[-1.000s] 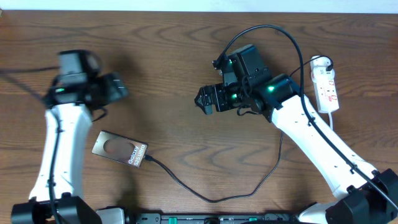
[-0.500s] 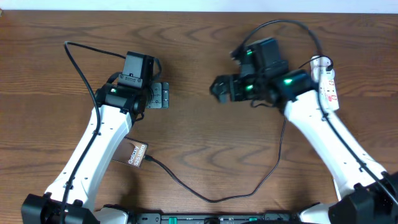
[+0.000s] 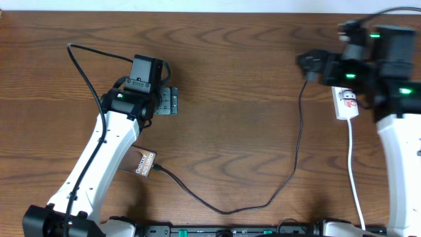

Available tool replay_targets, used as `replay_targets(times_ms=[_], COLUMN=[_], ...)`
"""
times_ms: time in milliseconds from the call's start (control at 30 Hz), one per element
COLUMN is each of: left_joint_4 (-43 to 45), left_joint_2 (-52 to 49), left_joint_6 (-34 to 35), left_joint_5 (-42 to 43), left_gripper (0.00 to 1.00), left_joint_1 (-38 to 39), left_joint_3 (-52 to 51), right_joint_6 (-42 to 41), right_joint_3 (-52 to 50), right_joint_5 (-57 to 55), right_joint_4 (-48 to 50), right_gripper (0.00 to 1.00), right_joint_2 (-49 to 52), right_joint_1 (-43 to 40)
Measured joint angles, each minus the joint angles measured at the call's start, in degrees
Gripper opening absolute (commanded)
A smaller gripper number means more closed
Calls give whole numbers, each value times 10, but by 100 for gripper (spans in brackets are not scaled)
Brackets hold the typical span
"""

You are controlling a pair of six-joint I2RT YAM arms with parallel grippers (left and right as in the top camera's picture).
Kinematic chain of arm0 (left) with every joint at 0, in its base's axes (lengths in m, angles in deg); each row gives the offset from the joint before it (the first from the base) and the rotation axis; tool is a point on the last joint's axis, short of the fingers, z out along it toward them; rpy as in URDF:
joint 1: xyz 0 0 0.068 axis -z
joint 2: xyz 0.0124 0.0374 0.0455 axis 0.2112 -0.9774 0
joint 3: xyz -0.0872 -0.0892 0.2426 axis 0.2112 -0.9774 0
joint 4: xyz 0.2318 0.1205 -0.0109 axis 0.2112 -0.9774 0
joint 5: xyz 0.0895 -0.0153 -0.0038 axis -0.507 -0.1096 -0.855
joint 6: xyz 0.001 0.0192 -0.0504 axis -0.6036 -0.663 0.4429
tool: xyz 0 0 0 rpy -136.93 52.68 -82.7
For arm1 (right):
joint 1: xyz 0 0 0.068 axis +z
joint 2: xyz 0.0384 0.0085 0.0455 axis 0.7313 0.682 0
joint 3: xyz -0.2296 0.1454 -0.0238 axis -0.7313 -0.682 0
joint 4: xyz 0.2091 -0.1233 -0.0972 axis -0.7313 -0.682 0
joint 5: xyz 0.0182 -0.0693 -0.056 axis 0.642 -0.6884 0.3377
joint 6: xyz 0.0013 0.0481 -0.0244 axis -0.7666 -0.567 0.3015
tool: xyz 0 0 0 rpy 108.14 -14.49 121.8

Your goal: Plug charger to phone and switch on socket

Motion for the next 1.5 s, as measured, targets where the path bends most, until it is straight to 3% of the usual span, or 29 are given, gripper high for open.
replay_targets(times_ms=[233, 433, 567, 767, 967, 1500], left_joint_4=[-1, -1, -1, -1, -1, -1], left_joint_2=[0, 0, 0, 0, 0, 0], left_joint_6=[0, 0, 0, 0, 0, -7], left_joint_5=[-4, -6, -6, -6, -6, -6], left_gripper=[87, 88, 88, 88, 88, 88], left_joint_1=[0, 0, 0, 0, 0, 0], left_joint_3=[0, 0, 0, 0, 0, 0], right_joint_6=[59, 148, 224, 259, 265, 236], right_joint_3=[0, 0, 0, 0, 0, 0], right_joint_5=[119, 170, 182, 181, 173, 146], right_joint_4=[-7, -25, -38, -49, -62, 41], right_gripper=[99, 99, 99, 99, 99, 99], right_joint_2=[30, 84, 127, 164, 196, 271], right_joint_1=[-180, -261, -267, -267, -267, -266])
